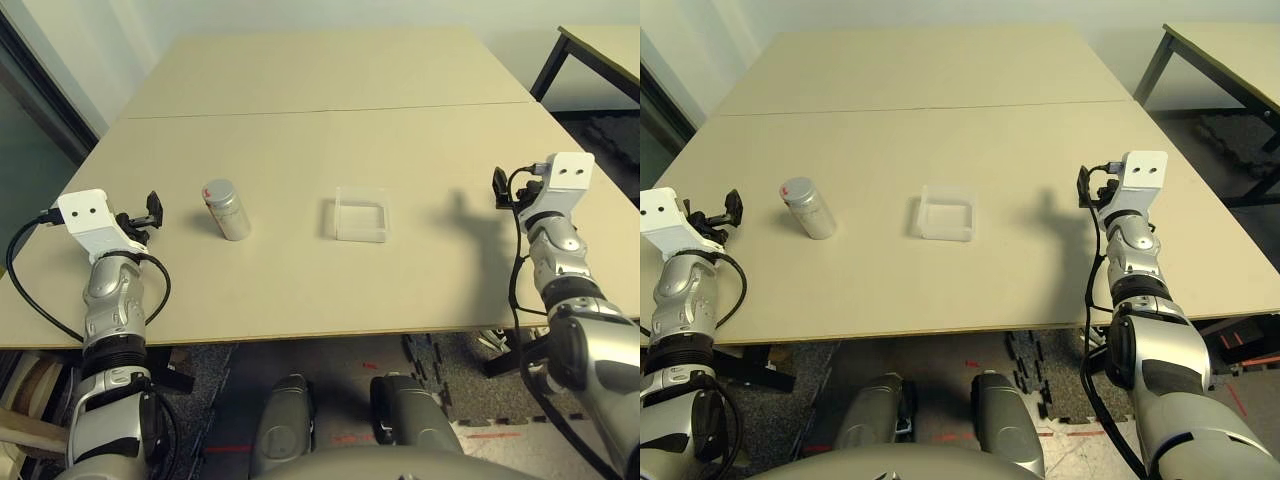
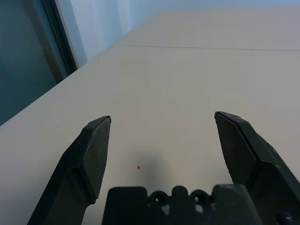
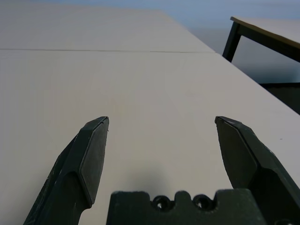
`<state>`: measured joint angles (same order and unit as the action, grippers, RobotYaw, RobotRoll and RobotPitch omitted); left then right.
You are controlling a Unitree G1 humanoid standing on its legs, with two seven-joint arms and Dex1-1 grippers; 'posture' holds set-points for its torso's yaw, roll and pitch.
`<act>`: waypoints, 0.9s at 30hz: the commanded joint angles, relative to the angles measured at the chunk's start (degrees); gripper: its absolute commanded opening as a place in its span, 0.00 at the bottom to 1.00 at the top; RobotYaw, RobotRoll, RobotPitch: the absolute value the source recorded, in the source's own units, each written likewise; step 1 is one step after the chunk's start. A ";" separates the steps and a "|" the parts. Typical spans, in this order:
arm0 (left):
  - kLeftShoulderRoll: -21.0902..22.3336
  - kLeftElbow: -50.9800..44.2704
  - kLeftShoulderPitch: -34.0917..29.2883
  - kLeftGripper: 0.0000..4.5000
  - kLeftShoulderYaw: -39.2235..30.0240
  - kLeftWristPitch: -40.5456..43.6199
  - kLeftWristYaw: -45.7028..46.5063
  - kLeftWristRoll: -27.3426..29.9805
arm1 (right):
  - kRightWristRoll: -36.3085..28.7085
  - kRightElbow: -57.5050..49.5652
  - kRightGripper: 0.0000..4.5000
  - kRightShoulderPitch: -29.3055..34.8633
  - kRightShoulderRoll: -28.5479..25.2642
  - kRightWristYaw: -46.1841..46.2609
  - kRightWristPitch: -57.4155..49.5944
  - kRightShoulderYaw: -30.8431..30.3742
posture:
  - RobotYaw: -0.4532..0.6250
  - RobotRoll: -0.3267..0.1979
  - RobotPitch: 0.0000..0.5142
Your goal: Pour the medicine from the bottle into the box.
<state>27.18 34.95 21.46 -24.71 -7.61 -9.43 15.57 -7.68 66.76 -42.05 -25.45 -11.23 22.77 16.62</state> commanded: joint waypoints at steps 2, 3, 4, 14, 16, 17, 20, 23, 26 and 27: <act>0.39 2.11 1.07 0.99 0.10 -0.24 -0.85 -0.15 | -0.37 -0.45 1.00 0.03 -0.48 0.22 0.52 0.56 | 0.42 0.62 0.13; 0.33 1.30 0.92 0.99 0.19 0.07 -1.27 0.05 | -0.44 -0.65 1.00 0.11 -0.56 0.03 0.46 0.56 | 0.42 0.62 0.13; 0.37 0.66 0.83 0.99 0.37 0.32 -1.86 0.21 | -0.52 -0.85 1.00 0.11 -0.68 -0.26 0.39 0.58 | 0.42 0.62 0.13; 8.11 -7.71 -2.29 0.99 -0.97 5.38 -15.54 5.20 | -2.33 -4.72 1.00 0.00 -2.12 -7.00 -0.73 0.70 | 0.42 0.62 0.15; 10.87 -11.35 -4.33 0.99 -1.37 8.65 -20.28 7.60 | -3.00 -6.49 1.00 0.13 -2.66 -10.45 -1.64 0.29 | 0.42 0.62 0.14; 12.91 -13.81 -5.93 0.99 -1.55 11.11 -23.90 9.24 | -3.63 -7.80 1.00 0.17 -2.98 -13.31 -2.51 -0.03 | 0.42 0.62 0.14; 17.13 -17.92 -9.95 0.99 -2.34 16.38 -31.47 12.92 | -5.98 -12.52 1.00 0.97 -3.00 -21.70 -6.36 -0.94 | 0.43 0.62 0.15; 20.21 -21.66 -13.59 0.99 -3.23 21.43 -36.43 15.83 | -9.05 -22.44 1.00 3.32 -3.48 -33.18 -14.29 -3.85 | 0.44 0.62 0.17; 21.97 -22.94 -15.77 0.99 -2.97 22.95 -39.93 15.86 | -11.40 -31.69 1.00 5.27 -4.79 -42.06 -22.26 -7.07 | 0.45 0.62 0.17; 22.11 -23.22 -16.26 0.99 -2.90 23.29 -40.73 15.87 | -12.06 -33.94 1.00 5.49 -5.25 -43.93 -24.62 -7.74 | 0.45 0.62 0.17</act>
<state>48.57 12.98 6.10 -27.66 14.41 -48.26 30.83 -18.09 37.18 -37.04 -29.37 -51.10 2.52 10.30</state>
